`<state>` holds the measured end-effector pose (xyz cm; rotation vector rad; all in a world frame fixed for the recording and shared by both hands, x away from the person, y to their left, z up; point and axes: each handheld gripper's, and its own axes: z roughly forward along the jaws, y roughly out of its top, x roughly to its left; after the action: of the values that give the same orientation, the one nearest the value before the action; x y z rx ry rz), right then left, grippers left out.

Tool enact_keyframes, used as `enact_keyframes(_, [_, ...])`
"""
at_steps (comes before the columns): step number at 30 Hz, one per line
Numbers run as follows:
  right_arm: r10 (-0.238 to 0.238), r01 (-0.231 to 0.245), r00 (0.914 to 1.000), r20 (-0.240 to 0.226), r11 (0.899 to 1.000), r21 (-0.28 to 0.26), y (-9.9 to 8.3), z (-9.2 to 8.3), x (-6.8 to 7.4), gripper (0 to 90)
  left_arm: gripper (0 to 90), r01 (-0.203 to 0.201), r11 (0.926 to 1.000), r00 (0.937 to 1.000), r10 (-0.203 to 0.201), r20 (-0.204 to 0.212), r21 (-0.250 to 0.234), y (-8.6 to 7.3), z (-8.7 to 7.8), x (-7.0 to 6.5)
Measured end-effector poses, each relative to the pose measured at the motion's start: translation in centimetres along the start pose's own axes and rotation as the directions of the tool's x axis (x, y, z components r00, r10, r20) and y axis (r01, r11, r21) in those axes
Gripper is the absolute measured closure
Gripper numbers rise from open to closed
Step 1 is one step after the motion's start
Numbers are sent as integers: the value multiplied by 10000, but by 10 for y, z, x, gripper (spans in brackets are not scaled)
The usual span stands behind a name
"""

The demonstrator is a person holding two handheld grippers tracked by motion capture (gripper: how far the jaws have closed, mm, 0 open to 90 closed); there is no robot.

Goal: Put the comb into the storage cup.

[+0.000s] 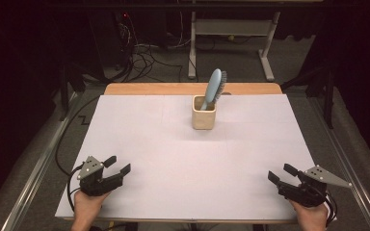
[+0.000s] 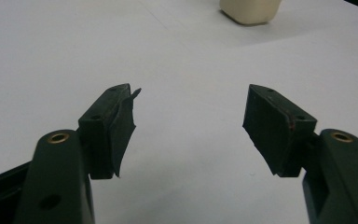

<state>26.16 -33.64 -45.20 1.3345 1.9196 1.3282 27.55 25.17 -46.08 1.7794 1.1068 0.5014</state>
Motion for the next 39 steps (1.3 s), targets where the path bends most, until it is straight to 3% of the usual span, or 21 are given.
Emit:
enact_keyframes(18, [125, -123, 9996, 250, 9999, -75, -7, -6, -8, 273, 337, 80, 10000, 9999, -80, -61, 34, -1, -1, 1])
enact_keyframes(39, [102, -101, 9995, 285, 9999, -48, -11, -9, -6, 268, 333, 194, 9997, 9998, -193, -45, 144, -3, -3, 2])
